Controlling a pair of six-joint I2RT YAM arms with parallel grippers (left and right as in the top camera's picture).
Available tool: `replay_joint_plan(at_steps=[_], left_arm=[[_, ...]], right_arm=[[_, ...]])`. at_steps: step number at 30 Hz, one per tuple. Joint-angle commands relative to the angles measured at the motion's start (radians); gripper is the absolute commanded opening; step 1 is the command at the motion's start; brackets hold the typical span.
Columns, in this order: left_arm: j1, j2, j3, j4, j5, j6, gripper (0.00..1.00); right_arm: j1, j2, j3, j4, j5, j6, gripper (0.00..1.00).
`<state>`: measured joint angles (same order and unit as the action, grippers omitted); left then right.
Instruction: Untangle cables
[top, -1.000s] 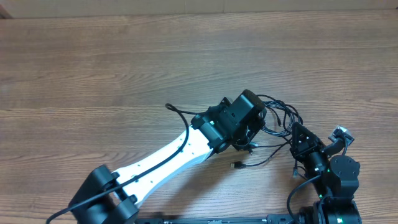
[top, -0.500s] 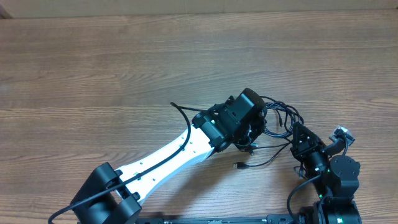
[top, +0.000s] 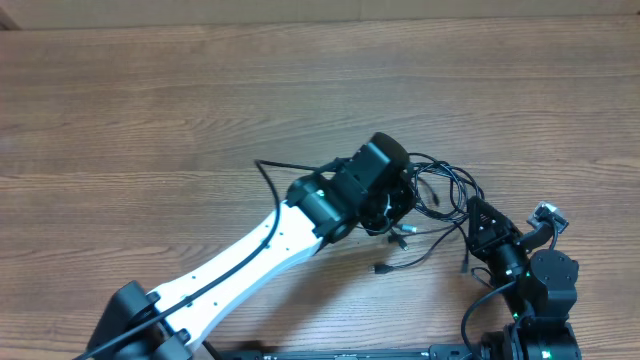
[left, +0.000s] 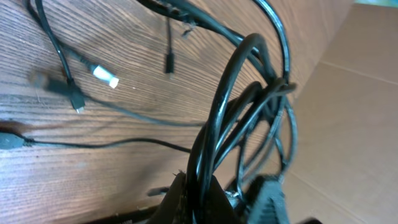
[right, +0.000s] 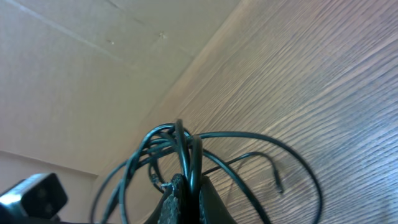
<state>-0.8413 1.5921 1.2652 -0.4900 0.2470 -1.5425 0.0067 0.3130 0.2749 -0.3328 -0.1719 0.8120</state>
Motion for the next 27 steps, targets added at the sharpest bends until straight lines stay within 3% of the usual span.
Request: replay_joint_plan(at_steps=[1,7,18,27], left_arm=[[0.035,-0.071,0.015,-0.005,0.04,0.025,0.04],[0.072,-0.082,0.015,-0.003,0.156,0.024,0.04],[0.19,-0.082,0.015,0.048,0.507,0.017,0.04],[0.236,-0.081,0.015,0.05,0.627,0.016,0.04]], right_arm=[[-0.002,-0.009,0.013,0.0,0.026,-0.01,0.04],[-0.002,-0.009,0.013,0.0,0.026,-0.01,0.04],[-0.002,-0.009,0.013,0.0,0.026,-0.01,0.04],[-0.002,-0.009,0.013,0.0,0.026,-0.011,0.04]])
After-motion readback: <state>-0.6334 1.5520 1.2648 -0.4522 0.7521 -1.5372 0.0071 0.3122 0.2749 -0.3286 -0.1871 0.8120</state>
